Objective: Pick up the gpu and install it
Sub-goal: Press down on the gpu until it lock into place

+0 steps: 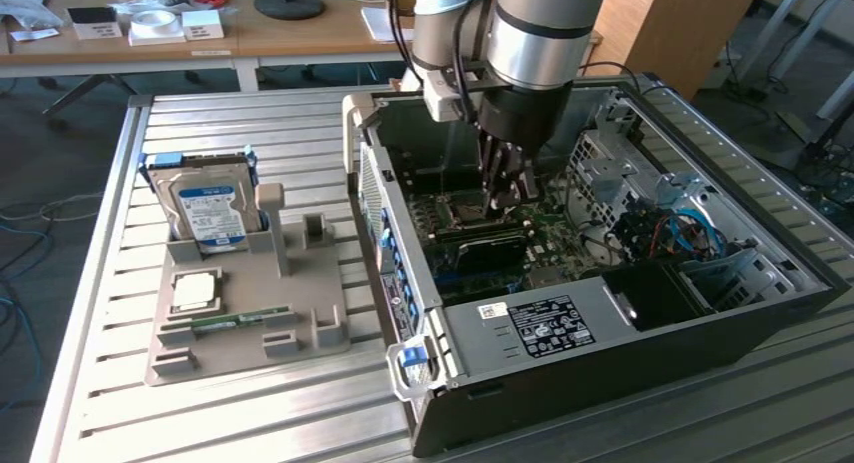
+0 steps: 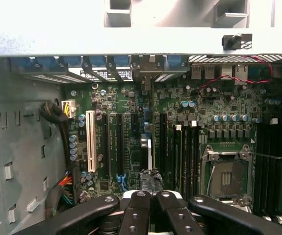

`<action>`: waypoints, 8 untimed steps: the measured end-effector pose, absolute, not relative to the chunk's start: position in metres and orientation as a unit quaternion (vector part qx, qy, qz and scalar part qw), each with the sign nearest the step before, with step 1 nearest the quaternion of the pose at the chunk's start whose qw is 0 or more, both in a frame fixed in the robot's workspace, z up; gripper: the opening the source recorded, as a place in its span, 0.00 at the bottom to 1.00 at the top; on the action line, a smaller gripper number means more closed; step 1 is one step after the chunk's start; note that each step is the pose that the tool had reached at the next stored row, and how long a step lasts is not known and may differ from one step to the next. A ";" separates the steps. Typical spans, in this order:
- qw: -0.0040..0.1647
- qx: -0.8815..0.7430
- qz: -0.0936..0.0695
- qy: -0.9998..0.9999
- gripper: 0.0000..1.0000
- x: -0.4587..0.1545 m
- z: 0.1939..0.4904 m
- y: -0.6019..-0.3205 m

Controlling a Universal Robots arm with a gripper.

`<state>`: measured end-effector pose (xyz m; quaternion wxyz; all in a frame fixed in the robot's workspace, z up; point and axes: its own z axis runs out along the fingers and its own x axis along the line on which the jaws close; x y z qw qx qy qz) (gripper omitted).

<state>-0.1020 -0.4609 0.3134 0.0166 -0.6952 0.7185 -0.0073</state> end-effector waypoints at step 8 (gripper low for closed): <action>0.017 -0.695 -0.007 0.719 0.11 -0.102 0.309 -0.455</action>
